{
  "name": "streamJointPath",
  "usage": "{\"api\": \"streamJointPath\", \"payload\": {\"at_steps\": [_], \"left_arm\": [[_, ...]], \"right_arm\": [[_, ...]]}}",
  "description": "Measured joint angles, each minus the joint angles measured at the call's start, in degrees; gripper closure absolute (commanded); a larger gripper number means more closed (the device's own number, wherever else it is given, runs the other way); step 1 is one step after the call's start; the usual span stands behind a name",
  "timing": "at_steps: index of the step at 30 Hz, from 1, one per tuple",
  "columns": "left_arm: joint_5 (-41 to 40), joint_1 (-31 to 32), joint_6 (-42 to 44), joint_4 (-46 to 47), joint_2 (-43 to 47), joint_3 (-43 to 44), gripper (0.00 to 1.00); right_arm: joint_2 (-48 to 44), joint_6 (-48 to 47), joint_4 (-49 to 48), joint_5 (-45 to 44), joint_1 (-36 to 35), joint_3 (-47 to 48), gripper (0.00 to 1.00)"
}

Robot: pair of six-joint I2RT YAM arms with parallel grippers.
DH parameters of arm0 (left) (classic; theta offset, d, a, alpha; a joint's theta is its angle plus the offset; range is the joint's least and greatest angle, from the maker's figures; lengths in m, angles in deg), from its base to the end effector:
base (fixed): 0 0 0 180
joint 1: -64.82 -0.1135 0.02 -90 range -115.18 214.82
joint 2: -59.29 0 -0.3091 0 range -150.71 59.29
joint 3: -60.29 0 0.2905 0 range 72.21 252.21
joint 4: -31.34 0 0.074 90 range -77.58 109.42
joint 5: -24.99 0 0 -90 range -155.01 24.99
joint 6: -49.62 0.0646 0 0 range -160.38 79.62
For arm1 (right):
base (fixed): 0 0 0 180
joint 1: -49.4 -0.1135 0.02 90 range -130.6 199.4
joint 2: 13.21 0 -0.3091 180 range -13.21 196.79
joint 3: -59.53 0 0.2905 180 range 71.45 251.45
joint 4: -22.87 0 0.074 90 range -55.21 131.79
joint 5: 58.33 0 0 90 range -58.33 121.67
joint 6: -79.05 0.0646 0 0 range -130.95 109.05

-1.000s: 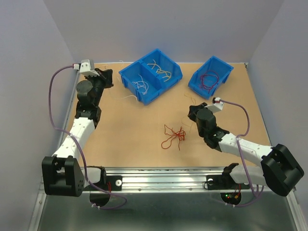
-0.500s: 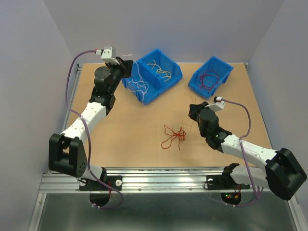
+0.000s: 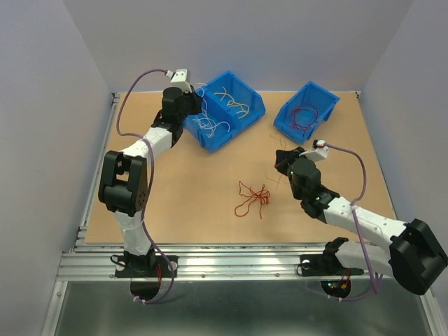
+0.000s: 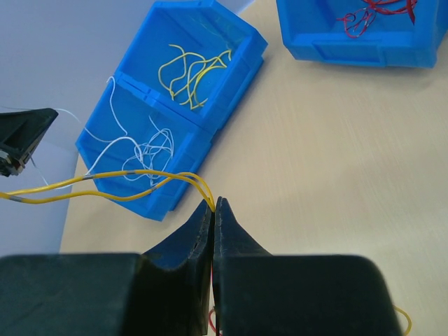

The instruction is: Untangle the cables

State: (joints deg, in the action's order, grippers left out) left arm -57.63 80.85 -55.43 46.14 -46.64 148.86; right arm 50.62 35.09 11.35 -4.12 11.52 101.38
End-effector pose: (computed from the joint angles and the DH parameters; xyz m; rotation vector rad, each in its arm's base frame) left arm 0.4975 -0.1516 0.3179 0.1150 1.6362 -0.5212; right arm 0.2421 0.1405 0.2592 0.5727 1.6517 0.5341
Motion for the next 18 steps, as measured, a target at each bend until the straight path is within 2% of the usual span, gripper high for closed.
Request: {"api": "streamJointPath", "payload": {"at_steps": [18], "left_arm": [[-1.88, 0.22, 1.2, 0.57, -0.74, -2.14, 1.0]], "right_arm": [[1.57, -1.29, -0.17, 1.79, 0.0, 0.0, 0.99]]}}
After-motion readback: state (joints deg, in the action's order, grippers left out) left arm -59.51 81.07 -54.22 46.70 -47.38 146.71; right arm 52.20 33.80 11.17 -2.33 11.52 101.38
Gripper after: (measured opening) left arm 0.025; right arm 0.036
